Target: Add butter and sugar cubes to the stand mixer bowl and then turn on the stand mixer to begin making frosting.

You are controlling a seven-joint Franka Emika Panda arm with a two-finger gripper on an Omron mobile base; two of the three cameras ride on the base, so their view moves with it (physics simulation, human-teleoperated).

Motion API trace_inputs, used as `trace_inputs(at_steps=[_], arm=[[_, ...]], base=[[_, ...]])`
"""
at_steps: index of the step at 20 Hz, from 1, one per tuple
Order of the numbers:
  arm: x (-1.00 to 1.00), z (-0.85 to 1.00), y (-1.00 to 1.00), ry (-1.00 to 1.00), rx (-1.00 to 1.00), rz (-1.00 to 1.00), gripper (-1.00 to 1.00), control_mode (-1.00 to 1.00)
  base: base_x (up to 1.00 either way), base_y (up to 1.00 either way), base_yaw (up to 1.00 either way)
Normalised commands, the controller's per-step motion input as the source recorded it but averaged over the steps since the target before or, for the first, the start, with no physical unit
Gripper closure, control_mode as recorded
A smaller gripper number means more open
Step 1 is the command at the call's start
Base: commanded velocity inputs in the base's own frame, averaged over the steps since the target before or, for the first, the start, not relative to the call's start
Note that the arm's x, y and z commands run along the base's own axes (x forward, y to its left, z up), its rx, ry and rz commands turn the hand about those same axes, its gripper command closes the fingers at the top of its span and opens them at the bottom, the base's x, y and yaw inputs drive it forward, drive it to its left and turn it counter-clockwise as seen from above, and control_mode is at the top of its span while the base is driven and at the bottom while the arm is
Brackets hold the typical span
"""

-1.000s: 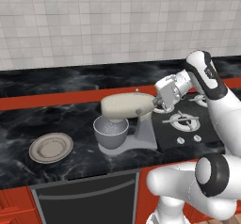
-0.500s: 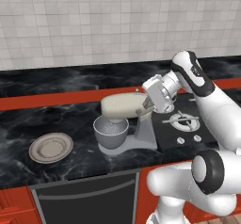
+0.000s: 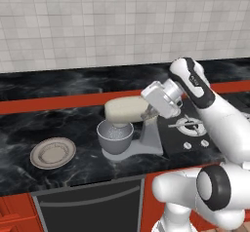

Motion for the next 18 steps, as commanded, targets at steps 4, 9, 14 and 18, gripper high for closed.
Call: trace_inputs(at_steps=[4, 9, 14, 18], arm=[[0.07, -0.14, 0.05, 0.00, -0.11, -0.12, 1.00, -1.00], [0.28, -0.02, 0.11, 0.00, -0.05, -0.09, 1.00, -1.00], [0.44, -0.18, 0.02, 0.00, -0.07, -0.10, 1.00, -1.00], [0.31, -0.31, 0.00, 0.02, -0.09, -0.10, 1.00, -1.00]], base=[[0.00, 0.00, 0.00], [0.00, 0.00, 0.00], [0.00, 0.00, 0.00], [0.00, 0.00, 0.00]])
